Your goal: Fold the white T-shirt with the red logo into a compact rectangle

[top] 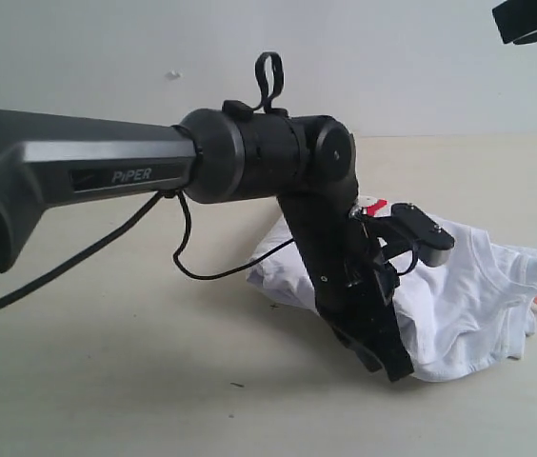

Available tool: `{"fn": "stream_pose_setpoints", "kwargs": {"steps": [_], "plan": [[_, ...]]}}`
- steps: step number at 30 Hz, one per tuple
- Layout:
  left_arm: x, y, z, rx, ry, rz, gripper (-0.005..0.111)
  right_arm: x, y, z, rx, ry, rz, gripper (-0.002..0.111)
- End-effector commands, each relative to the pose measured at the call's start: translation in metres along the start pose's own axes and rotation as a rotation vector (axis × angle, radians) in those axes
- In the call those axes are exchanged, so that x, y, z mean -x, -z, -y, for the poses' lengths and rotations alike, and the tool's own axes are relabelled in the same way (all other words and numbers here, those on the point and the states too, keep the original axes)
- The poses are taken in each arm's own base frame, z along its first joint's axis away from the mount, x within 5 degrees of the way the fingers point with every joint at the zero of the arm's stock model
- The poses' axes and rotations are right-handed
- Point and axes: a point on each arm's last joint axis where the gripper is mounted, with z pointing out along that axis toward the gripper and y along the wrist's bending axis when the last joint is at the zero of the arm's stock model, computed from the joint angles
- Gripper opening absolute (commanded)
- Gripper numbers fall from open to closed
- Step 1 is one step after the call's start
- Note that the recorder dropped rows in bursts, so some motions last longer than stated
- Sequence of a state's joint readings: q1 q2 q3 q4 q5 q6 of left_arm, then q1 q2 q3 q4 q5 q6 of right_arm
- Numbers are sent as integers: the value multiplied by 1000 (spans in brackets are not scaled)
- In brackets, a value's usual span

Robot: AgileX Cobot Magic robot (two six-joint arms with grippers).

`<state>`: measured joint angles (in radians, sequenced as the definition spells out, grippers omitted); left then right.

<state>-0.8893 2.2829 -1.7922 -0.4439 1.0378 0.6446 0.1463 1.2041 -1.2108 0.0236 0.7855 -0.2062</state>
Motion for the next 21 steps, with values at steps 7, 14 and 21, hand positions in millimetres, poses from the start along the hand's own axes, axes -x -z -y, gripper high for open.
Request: {"fn": "stream_pose_setpoints", "kwargs": {"steps": [7, 14, 21], "plan": [[32, 107, 19, 268, -142, 374, 0, 1, 1, 0, -1, 0, 7, 0], [39, 51, 3, 178, -82, 416, 0, 0, 1, 0, 1, 0, -2, 0], [11, -14, -14, 121, -50, 121, 0, 1, 1, 0, -1, 0, 9, 0]]}}
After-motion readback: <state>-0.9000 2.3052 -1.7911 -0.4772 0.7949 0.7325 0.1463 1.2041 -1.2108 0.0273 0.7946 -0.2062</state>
